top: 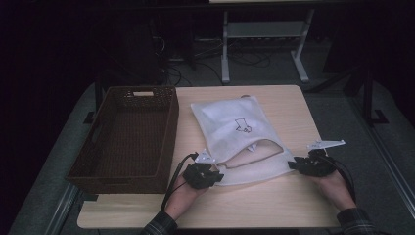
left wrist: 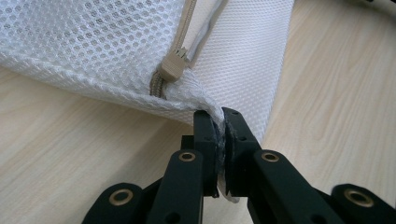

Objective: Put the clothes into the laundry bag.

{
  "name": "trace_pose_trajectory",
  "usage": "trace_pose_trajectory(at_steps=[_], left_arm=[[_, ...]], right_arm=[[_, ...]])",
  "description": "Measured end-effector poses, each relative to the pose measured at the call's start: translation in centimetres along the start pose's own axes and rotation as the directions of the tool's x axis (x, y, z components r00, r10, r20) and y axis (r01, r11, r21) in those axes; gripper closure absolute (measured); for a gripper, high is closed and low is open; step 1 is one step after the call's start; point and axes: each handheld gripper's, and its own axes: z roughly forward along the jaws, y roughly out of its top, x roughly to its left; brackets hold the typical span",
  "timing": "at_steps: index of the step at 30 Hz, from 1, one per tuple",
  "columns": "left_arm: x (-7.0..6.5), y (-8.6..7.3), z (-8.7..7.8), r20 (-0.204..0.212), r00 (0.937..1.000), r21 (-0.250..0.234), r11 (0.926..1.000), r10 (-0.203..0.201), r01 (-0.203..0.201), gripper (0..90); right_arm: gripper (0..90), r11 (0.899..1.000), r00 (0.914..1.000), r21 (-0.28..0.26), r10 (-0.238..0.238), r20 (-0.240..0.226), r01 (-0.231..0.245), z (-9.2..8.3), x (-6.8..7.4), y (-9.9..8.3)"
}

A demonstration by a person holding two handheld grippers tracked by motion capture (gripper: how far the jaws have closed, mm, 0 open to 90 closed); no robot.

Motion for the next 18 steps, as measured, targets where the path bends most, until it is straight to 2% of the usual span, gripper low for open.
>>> trace_pose_trajectory(at_steps=[2,4,7,12,18], left_arm=[[0.2,0.0,0.0,-0.009,0.9999,0.0,1.0,-0.005,0.005,85.4],[0.4,-0.1,-0.1,-0.017,0.9998,0.0,1.0,-0.007,0.007,85.3],[0.7,-0.1,-0.2,-0.038,0.9992,-0.001,0.9999,-0.011,0.011,85.3],[1.2,-0.3,-0.1,-0.077,0.9967,0.012,0.9996,-0.026,0.027,85.1],[1.9,-0.8,0.2,-0.112,0.9922,0.045,0.9972,-0.054,0.059,84.0]], right_arm=[[78.3,1.0,1.0,-0.004,-0.006,0.0,0.006,-0.1,0.1,0.0],[82.0,1.0,0.9999,-0.009,-0.016,-0.001,0.016,-0.3,0.3,0.0],[83.4,0.999,0.9994,-0.018,-0.035,-0.005,0.035,-0.9,0.8,-0.1],[83.5,0.997,0.997,-0.016,-0.076,0.012,0.076,-1.8,2.2,-0.6],[83.4,0.993,0.9933,0.027,-0.115,0.005,0.115,-2.2,3.4,-1.8]])
